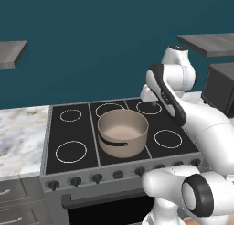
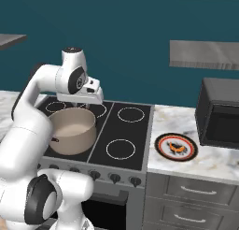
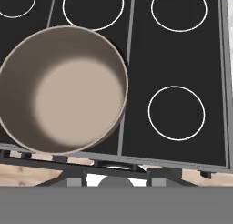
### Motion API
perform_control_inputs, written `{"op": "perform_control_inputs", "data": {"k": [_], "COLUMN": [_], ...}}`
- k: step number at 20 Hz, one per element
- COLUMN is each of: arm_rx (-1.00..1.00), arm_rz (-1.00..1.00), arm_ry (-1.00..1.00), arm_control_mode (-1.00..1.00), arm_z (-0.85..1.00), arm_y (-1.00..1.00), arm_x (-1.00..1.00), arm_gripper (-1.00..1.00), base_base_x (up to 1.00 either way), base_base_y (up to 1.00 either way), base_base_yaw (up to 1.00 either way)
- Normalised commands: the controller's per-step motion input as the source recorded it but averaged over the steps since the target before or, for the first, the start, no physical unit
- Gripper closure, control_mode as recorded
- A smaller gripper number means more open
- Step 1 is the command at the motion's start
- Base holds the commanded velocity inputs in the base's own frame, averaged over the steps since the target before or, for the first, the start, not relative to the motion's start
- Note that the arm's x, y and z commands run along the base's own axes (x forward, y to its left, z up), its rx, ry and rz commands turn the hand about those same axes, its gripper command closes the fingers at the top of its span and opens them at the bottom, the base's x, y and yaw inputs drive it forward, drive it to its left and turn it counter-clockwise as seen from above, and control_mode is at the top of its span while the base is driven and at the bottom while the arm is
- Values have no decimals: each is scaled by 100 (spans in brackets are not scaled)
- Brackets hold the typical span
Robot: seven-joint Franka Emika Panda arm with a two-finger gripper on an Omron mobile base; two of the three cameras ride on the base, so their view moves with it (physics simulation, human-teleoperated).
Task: Retrieve the frozen meat and place it in the pot on a burner. Then turn the burner on.
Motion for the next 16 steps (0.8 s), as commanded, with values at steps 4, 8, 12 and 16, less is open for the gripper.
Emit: {"op": "perform_control_inputs", "data": {"k": [4,8,12,16], "arm_rx": [0,-1,-5,-6], "arm_rz": [-4,-12,-22,-18], "arm_ry": [3,5,9,4], "arm_control_mode": [-100,-100,-100,-100], "arm_z": [-16,-23,-29,-22], "arm_y": [-41,-62,-68,-69], "arm_x": [-6,-8,-1,0], "arm_gripper": [-100,-100,-100,-100], "base_base_x": [0,0,0,0], "base_base_y": [0,0,0,0], "base_base_yaw": [0,0,0,0]}}
